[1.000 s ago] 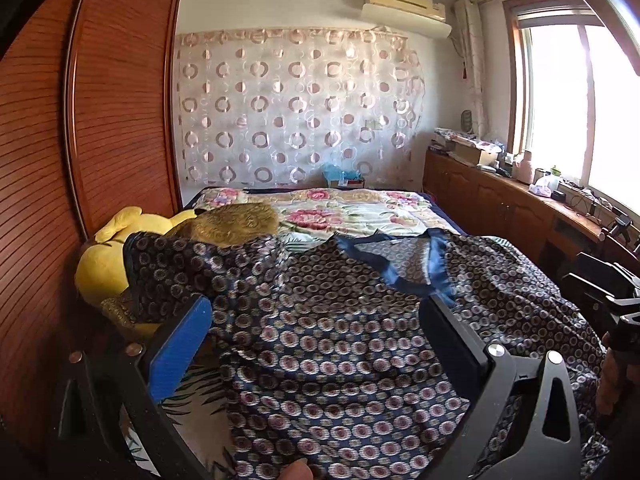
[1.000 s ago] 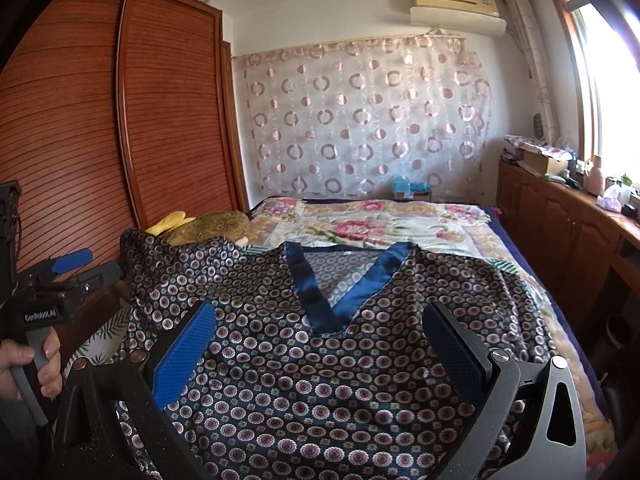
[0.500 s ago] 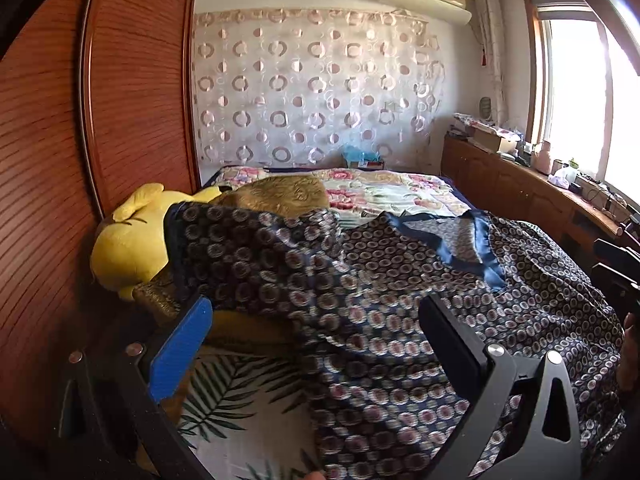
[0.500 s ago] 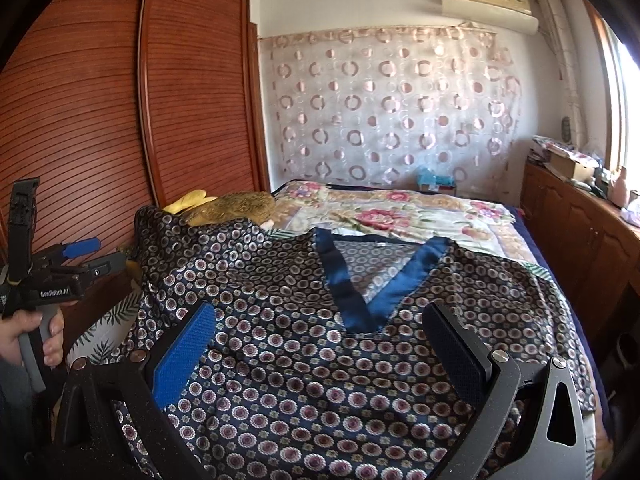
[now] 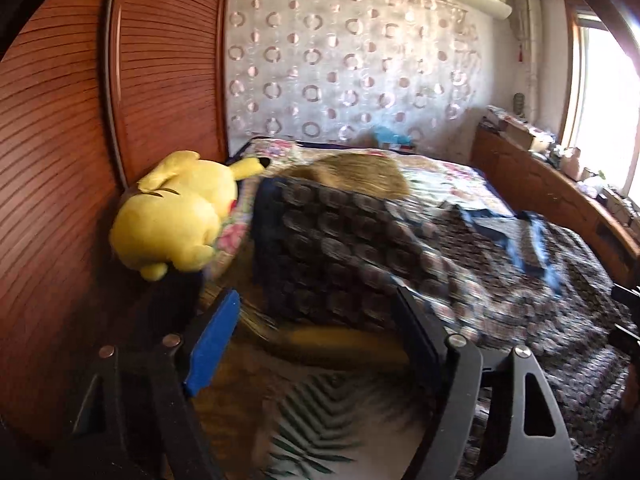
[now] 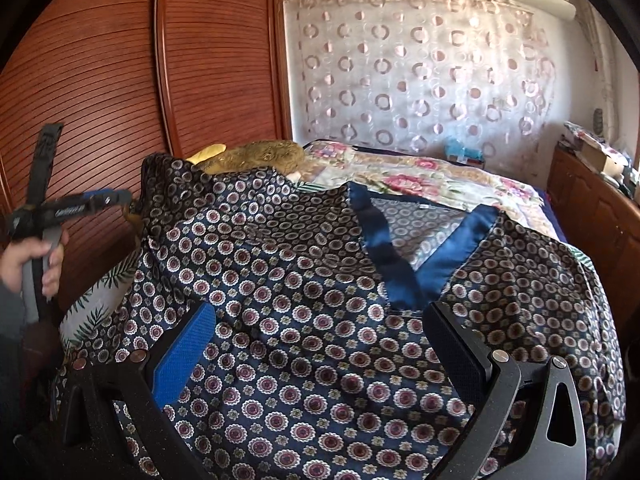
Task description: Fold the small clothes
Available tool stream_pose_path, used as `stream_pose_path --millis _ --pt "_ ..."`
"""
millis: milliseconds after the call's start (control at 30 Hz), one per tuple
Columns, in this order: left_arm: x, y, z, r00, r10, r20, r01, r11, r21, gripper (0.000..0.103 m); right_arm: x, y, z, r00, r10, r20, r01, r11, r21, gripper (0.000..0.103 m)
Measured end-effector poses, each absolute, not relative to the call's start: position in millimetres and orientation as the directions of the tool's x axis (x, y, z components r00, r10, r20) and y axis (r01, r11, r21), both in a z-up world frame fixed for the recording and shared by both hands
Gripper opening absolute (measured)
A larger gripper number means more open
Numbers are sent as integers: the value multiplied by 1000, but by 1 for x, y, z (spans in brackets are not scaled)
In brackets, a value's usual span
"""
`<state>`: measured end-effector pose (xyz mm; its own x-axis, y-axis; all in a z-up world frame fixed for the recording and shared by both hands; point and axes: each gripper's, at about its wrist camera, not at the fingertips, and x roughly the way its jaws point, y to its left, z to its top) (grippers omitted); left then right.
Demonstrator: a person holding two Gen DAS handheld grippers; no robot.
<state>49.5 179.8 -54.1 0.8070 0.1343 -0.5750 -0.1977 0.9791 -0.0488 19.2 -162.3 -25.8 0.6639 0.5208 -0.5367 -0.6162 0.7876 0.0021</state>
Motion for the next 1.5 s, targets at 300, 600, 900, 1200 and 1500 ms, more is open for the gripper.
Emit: stream_pose_path --millis 300,600,900,1200,1500 --pt "92 216 -44 797 93 -597 -177 981 -83 78 27 -158 -29 652 524 -547 -627 779 -2 103" --pt "115 222 -46 784 -77 -617 -61 978 -200 9 34 -148 -30 657 532 -535 -633 774 -7 103" --pt "103 151 5 826 -160 -540 113 986 -120 3 34 -171 -30 668 532 -520 -599 799 48 103" --pt "108 43 35 790 -274 -549 308 951 -31 3 30 -196 -26 710 504 -491 -549 833 61 103" --pt "90 9 22 775 -267 -572 339 940 22 26 31 -207 -30 723 485 -493 -515 853 83 103"
